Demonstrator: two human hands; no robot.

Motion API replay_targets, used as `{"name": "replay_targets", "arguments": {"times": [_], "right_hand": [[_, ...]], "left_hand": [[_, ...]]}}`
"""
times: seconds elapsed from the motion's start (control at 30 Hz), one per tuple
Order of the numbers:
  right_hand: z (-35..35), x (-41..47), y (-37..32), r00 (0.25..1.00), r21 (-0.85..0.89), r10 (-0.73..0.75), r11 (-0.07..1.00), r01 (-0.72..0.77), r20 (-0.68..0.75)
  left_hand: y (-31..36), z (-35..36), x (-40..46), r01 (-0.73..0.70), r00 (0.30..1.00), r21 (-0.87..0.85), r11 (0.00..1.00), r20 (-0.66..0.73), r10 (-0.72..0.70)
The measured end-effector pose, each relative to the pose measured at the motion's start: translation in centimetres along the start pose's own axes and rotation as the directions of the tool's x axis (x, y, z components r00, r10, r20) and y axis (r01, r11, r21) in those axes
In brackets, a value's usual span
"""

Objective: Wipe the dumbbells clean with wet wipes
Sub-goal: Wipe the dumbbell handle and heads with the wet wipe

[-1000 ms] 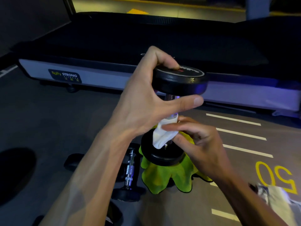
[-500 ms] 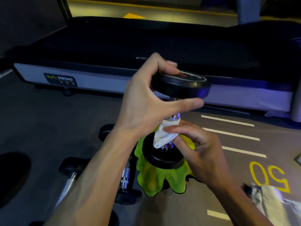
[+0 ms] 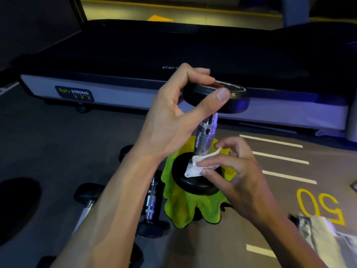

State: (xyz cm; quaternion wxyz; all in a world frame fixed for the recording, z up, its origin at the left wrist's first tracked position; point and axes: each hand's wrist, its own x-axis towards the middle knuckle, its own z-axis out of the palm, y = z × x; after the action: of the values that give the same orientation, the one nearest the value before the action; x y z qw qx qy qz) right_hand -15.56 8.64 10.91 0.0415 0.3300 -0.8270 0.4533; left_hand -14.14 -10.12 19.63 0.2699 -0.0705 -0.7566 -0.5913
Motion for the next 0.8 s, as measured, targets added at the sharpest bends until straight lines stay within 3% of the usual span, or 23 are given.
{"name": "replay_targets", "arguments": {"times": [0.17,0.4,0.47,0.63,0.7,0.8], "right_hand": [[-0.3,2.9,-2.4,0.954,-0.247,-0.227,0.953,0.176,-0.195],[0.8,0.6,-1.4,0.971,-0.238,-0.239,0.942,0.236,0.016],[0.7,1.3,-1.4,0.96,-0.256,-0.279,0.929,0.269,-0.004],[-0.3,4.3,-2.9,0.919,-0.292,-0.32,0.924,0.248,-0.232],[0.3,3.6,-2.5,0.918,-0.304,-0.333,0.916,0.26,-0.218],[1.2,1.3,-1.2,0.941,-0.278,-0.33,0.914,0.297,-0.079]], "left_hand": [[0.1,-0.1,0.1,0.02,1.0,0.012,1.0,0.021,-0.02],[-0.4,-1.0,0.2,0.024,1.0,-0.026,0.999,-0.008,-0.024],[-0.5,-1.1,0.1,0.034,0.999,-0.039,0.999,-0.016,-0.034],[-0.5,-1.3,0.2,0.039,0.999,-0.053,0.998,0.0,-0.04],[-0.6,-1.4,0.3,0.046,0.999,-0.059,0.997,0.006,-0.046],[-0.7,-1.4,0.4,0.057,0.998,-0.074,0.996,0.008,-0.057]]}}
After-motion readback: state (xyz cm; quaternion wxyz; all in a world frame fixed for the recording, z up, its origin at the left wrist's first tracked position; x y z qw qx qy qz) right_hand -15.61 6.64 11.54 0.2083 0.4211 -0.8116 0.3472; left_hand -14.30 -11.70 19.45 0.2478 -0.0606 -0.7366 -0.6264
